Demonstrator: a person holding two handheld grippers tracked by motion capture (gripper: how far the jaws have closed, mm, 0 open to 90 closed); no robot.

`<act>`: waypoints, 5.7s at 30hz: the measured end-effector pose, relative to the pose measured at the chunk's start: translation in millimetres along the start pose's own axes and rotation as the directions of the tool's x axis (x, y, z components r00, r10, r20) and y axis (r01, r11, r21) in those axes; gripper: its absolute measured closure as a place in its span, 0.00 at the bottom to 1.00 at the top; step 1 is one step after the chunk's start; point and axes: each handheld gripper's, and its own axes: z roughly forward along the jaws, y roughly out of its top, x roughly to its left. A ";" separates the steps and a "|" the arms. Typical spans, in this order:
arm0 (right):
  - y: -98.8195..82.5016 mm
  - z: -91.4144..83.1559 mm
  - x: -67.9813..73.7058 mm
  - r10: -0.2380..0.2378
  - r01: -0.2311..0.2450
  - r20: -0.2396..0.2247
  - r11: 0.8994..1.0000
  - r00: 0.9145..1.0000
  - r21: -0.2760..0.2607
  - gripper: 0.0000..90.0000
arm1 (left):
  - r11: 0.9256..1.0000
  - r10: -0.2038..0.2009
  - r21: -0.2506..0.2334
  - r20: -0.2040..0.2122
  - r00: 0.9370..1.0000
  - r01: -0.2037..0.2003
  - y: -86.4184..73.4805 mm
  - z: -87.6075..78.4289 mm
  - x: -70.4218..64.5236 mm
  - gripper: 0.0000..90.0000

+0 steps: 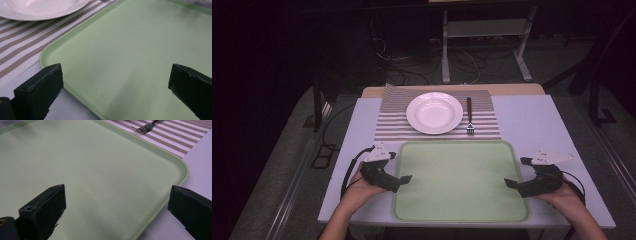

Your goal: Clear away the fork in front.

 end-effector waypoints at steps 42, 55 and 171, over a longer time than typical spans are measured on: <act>34.9 23.9 -8.3 0.028 -0.029 0.031 1.000 0.999 0.011 0.03 | 0.999 -0.032 -0.032 0.028 0.999 0.033 -3.6 -0.7 -0.1 0.00; 47.8 34.2 -14.4 0.026 -0.026 0.033 0.999 0.999 0.018 0.03 | 0.999 -0.021 -0.039 0.028 0.999 0.022 -1.0 -2.2 -2.3 0.00; 191.2 230.4 -110.7 0.242 -0.365 0.312 0.825 0.919 0.432 0.71 | 0.998 0.016 -0.059 0.019 1.000 -0.015 -3.9 -4.9 -0.4 0.00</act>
